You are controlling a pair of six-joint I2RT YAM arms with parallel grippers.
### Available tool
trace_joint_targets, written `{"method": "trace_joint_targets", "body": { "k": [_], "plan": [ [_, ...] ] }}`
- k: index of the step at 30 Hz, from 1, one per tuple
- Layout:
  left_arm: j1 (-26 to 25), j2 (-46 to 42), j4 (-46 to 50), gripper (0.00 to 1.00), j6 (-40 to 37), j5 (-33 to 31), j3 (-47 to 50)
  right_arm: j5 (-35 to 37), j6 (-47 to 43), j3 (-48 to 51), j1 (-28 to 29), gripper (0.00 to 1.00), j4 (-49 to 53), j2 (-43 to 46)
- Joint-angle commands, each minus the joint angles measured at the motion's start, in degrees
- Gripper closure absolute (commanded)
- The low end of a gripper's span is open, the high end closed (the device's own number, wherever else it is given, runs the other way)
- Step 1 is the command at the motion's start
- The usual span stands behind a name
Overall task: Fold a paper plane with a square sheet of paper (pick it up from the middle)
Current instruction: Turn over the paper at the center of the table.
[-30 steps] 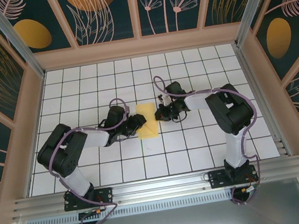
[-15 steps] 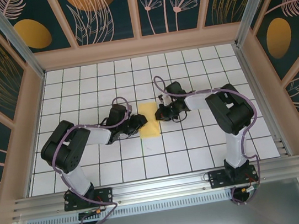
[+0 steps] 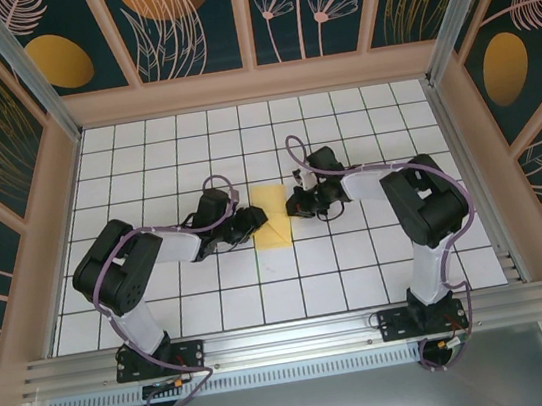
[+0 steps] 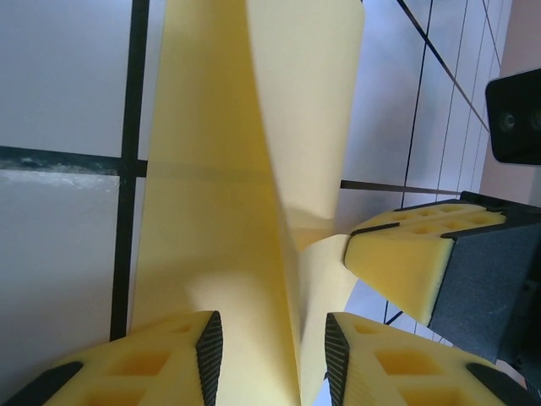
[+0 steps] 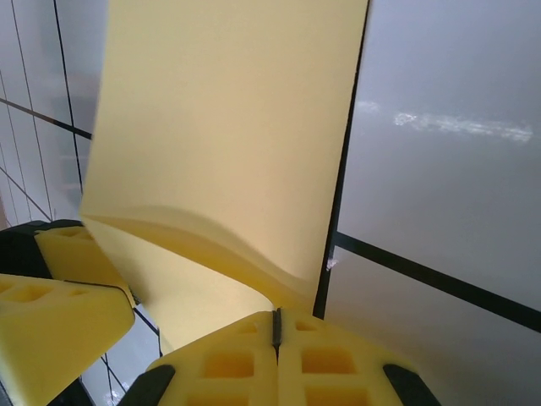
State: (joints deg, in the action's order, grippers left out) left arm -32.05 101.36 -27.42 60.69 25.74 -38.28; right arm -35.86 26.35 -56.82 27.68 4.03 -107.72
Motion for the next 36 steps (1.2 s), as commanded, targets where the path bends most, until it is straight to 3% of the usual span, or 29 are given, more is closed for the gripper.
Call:
{"method": "trace_joint_targets", "body": {
  "k": [1, 20, 27, 30, 36],
  "plan": [
    [-0.4, -0.9, -0.3, 0.61, -2.2, 1.4, -1.7, 0.5, 0.7, 0.9, -0.3, 0.97, -1.0, 1.2],
    [-0.4, 2.1, 0.2, 0.63, -3.0, 2.8, -4.2, 0.4, 0.9, 1.1, -0.6, 0.97, -1.0, 0.8],
    [-0.4, 3.3, 0.6, 0.74, -4.1, 3.4, -5.5, 0.3, 0.5, 0.8, -0.7, 0.95, -0.6, 1.1],
    [-0.4, 3.6, 1.1, 0.82, -4.6, 3.2, -5.9, 1.5, 0.2, 0.1, -1.0, 0.87, 0.4, 3.0],
    [-0.4, 1.5, 5.1, 0.92, -7.0, 0.2, -6.9, 9.2, 0.8, 0.5, -3.0, 0.51, 1.9, 10.0]
  ]
}}
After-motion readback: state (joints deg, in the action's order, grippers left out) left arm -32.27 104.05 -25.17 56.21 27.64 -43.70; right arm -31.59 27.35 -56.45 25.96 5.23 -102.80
